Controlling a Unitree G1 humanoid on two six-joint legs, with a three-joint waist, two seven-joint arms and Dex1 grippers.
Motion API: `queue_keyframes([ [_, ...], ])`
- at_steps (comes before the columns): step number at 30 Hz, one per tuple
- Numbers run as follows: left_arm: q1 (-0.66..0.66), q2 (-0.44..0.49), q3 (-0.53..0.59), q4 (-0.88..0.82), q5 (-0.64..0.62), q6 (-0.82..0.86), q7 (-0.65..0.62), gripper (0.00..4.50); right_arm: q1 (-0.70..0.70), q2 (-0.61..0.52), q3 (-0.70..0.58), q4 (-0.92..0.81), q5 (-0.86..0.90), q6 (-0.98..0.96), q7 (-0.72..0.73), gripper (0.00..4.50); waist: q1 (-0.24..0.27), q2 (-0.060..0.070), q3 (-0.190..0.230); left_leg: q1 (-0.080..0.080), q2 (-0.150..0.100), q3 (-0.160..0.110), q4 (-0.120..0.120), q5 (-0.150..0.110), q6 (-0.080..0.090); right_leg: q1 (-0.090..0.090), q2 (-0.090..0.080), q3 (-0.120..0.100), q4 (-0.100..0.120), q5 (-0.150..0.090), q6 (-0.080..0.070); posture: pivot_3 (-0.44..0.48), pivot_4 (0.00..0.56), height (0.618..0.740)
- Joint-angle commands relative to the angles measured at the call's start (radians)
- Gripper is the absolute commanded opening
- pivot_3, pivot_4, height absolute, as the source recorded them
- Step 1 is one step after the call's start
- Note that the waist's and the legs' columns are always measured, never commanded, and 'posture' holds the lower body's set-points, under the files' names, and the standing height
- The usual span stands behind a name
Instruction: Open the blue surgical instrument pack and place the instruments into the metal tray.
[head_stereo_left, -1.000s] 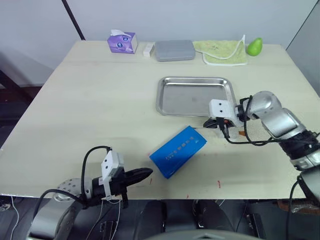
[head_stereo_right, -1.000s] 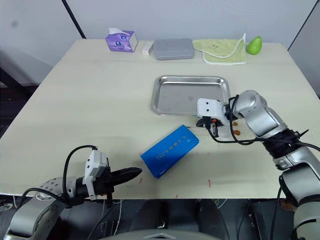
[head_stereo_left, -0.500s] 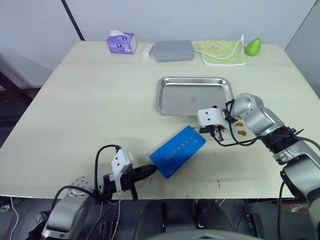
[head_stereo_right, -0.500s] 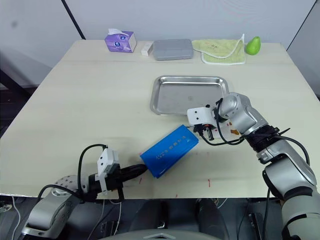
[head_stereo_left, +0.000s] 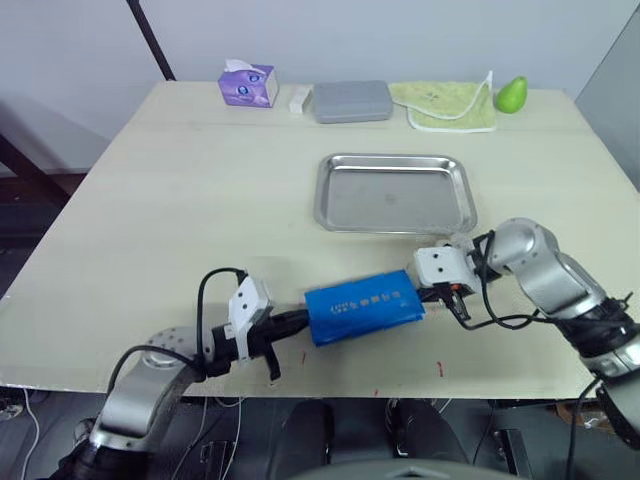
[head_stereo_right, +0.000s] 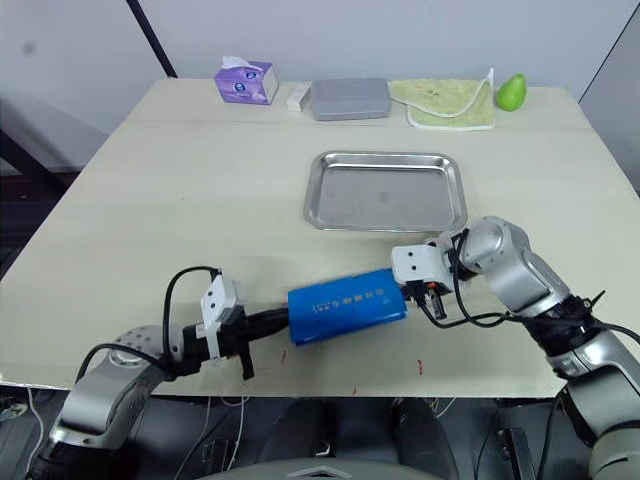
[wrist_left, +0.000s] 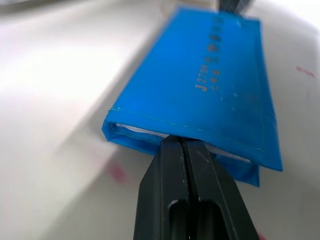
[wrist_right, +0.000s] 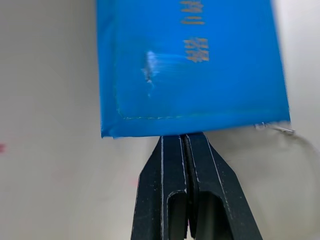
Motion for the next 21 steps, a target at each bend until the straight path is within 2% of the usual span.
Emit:
queue_keyframes([
  [1, -0.077, -0.005, -0.063, 0.014, -0.004, -0.009, -0.058, 0.0, 0.061, 0.003, -0.032, -0.159, 0.067, 0.092, -0.026, 0.03, 0.0, 0.0, 0.0, 0.0, 0.0, 0.0, 0.0, 0.0, 0.0, 0.0, 0.0, 0.0, 0.0, 0.0, 0.0, 0.0, 0.15, 0.736],
  [10, -0.188, -0.008, -0.176, 0.224, 0.114, -0.148, -0.204, 0.0, 0.216, -0.066, -0.129, -0.308, 0.099, 0.225, -0.131, 0.03, 0.001, 0.0, 0.0, 0.0, -0.002, 0.0, 0.0, 0.0, 0.0, 0.0, 0.001, 0.0, -0.001, 0.0, 0.0, 0.0, 0.15, 0.736],
  [21, -0.221, -0.06, -0.212, 0.255, 0.147, -0.175, -0.217, 0.0, 0.248, -0.102, -0.15, -0.318, 0.138, 0.239, -0.199, 0.03, 0.018, 0.0, 0.0, 0.0, -0.002, 0.0, 0.002, 0.0, 0.0, 0.001, 0.001, 0.0, -0.001, 0.0, 0.0, 0.0, 0.15, 0.736],
])
